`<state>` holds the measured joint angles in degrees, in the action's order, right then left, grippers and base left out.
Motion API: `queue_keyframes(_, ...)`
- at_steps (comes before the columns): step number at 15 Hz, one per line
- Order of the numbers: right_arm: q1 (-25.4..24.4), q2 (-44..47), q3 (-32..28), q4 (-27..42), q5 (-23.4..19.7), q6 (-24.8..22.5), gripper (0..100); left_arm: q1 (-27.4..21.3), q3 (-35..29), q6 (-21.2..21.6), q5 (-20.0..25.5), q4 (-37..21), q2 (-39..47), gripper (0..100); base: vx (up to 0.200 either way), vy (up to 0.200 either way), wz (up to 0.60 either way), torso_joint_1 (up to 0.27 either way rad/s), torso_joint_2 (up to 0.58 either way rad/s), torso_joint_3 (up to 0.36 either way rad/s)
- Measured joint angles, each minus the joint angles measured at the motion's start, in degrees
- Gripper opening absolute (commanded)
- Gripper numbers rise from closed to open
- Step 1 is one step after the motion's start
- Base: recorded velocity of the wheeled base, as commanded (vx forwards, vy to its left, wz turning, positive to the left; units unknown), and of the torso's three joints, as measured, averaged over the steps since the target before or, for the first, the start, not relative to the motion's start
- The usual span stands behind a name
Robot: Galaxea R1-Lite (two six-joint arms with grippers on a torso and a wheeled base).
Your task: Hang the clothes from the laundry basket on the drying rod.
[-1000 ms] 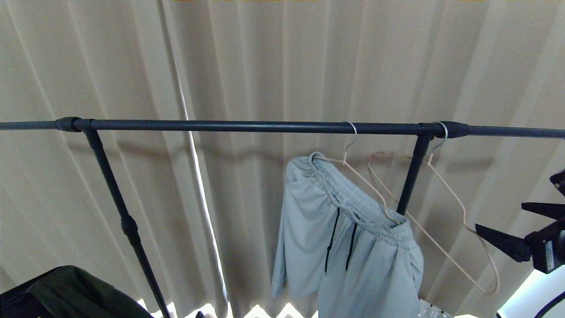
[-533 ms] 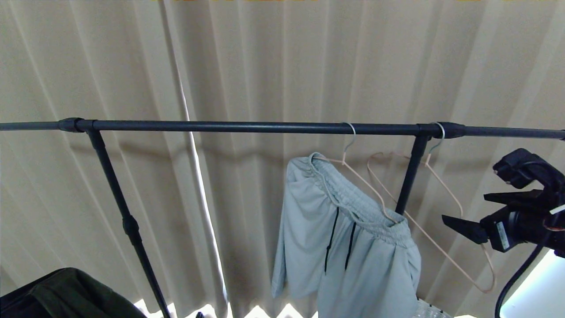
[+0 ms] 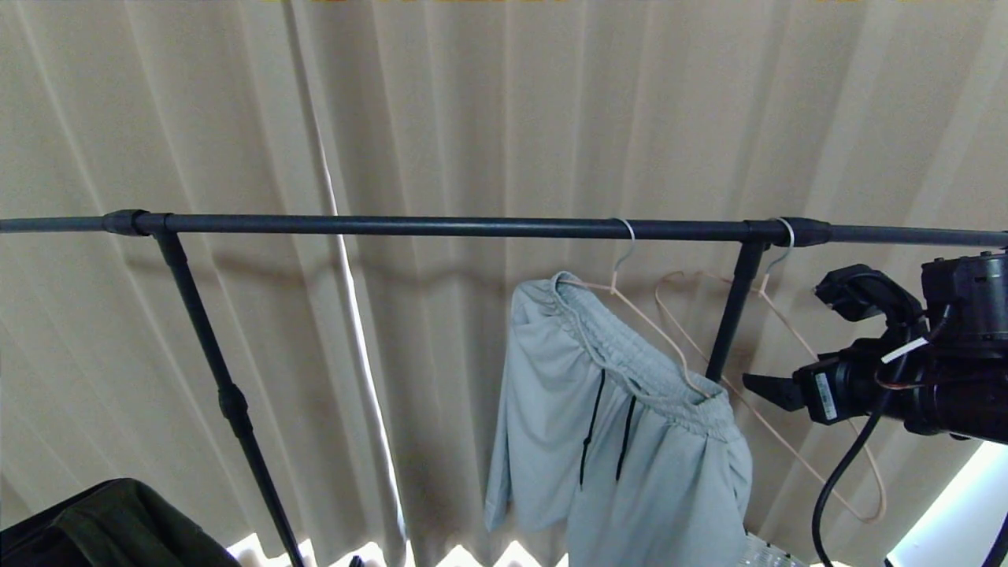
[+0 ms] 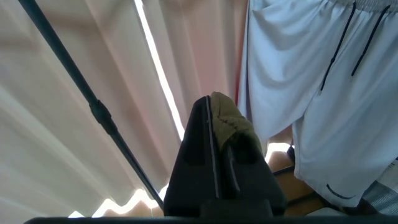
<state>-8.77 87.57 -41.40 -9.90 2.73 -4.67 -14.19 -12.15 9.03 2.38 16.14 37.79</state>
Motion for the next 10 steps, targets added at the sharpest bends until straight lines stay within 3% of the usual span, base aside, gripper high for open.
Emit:
queue_keyframes(1,0.0,0.2,0.0,0.0,0.0,0.0,100,0.0,0.0,0.0,0.0,0.0,0.0,0,0.000,0.000,0.00,0.000,0.00,0.000)
queue_keyframes(2,0.0,0.4,0.0,0.0,0.0,0.0,0,0.0,0.0,0.0,0.0,0.0,0.0,0,0.000,0.000,0.00,0.000,0.00,0.000)
queue_keyframes(10,0.4,0.0,-0.1,0.0,0.0,0.0,0,0.0,0.3,0.0,0.0,-0.1,0.0,0,0.000,0.000,0.00,0.000,0.00,0.000)
